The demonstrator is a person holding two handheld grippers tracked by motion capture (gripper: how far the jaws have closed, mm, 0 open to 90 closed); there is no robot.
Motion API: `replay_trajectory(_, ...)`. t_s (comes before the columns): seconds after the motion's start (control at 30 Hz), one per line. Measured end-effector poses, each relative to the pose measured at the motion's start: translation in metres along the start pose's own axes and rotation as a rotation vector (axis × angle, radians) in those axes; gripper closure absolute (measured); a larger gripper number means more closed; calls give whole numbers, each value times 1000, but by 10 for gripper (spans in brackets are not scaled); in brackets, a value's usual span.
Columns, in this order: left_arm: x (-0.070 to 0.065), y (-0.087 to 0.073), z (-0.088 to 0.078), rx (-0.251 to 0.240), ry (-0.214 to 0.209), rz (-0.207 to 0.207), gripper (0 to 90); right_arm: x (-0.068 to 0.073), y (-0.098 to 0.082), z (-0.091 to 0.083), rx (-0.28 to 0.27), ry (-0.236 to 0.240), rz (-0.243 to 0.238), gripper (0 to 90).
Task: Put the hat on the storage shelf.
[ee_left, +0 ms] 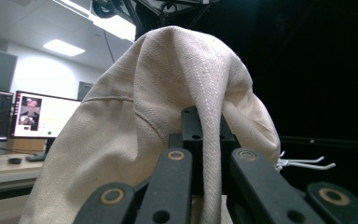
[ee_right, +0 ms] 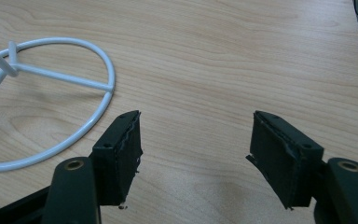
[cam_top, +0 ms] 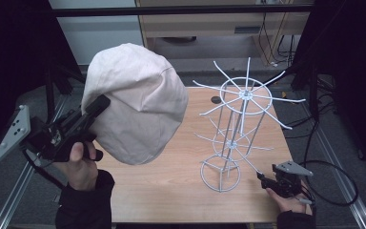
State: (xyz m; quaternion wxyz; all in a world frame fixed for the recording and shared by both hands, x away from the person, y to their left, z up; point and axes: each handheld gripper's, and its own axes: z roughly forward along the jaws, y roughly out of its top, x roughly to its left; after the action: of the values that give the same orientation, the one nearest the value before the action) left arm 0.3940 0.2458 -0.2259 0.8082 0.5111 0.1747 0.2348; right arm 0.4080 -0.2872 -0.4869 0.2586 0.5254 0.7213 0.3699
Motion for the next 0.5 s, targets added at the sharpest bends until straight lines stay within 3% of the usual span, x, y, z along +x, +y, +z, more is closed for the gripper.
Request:
replay_trajectory(0.2,1,-4,9,-17,-33,-12,884,-1,0,0,-1,0,0,338)
replay_trajectory(0.5,-8,4,5,-51,-80,0,883,-1,0,0,2,0,-2,338)
